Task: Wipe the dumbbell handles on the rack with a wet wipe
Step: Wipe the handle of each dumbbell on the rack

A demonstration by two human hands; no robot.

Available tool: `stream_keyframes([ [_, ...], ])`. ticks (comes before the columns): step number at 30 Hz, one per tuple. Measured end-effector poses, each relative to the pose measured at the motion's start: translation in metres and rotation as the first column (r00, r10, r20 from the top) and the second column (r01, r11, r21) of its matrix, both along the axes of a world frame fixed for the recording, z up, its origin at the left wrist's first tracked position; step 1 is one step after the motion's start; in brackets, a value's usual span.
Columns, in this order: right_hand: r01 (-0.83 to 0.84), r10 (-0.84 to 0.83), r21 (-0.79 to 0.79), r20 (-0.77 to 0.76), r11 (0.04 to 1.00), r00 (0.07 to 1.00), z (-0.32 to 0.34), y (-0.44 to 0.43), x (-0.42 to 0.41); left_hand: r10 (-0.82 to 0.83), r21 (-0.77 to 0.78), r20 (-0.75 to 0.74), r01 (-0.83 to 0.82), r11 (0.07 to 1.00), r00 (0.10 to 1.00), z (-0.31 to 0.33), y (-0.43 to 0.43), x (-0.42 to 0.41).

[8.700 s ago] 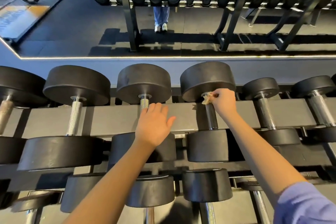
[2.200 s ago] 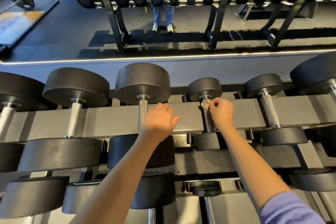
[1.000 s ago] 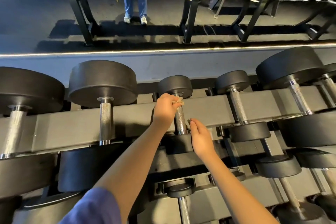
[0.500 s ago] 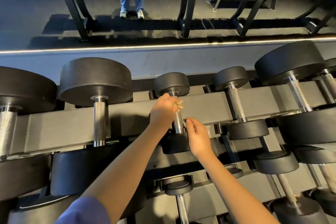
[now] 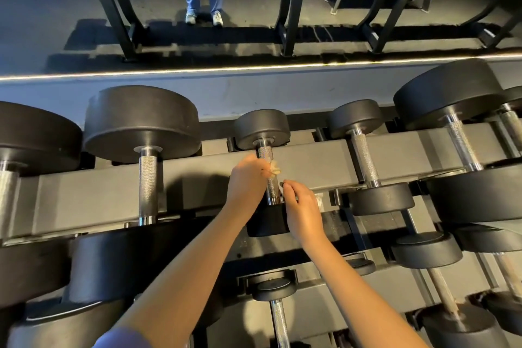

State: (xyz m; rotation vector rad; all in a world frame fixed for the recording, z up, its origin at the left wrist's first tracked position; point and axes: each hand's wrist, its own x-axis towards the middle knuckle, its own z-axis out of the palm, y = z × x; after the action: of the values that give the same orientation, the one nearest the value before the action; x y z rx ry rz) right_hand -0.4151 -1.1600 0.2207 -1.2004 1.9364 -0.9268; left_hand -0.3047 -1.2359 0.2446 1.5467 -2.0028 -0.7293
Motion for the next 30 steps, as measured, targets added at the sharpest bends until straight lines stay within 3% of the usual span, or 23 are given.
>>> stream_keyframes([
  [3,-0.010,0.010,0.009,0.003,1.000,1.000,0.002,0.001,-0.001,-0.055,-0.005,-0.004,0.055,0.998,0.998,0.002,-0.004,0.004],
  [7,-0.012,0.012,-0.004,0.008,1.000,1.000,0.003,0.001,0.000,0.144,0.104,-0.130,-0.131,0.986,0.981,0.008,-0.013,-0.006],
  [11,-0.024,0.025,-0.013,0.016,1.000,1.000,0.009,0.002,0.000,0.173,0.124,-0.193,-0.151,0.981,0.966,0.003,-0.003,-0.010],
  [15,-0.027,0.027,-0.004,0.020,1.000,0.999,0.010,0.001,0.000,0.120,0.197,-0.116,-0.095,0.976,0.986,-0.006,0.002,0.000],
  [20,-0.033,0.033,0.001,-0.021,0.999,0.999,0.006,0.001,0.001,0.010,0.441,0.057,-0.035,0.897,0.998,0.006,0.011,0.007],
  [23,-0.019,0.020,0.017,-0.077,1.000,0.997,0.005,0.002,0.001,-0.014,0.504,-0.026,0.025,0.863,1.000,0.012,0.020,0.013],
  [30,-0.120,0.115,0.005,-0.326,0.993,0.938,0.015,0.008,-0.001,0.104,0.339,-0.094,-0.066,0.939,0.990,0.026,0.042,0.032],
])
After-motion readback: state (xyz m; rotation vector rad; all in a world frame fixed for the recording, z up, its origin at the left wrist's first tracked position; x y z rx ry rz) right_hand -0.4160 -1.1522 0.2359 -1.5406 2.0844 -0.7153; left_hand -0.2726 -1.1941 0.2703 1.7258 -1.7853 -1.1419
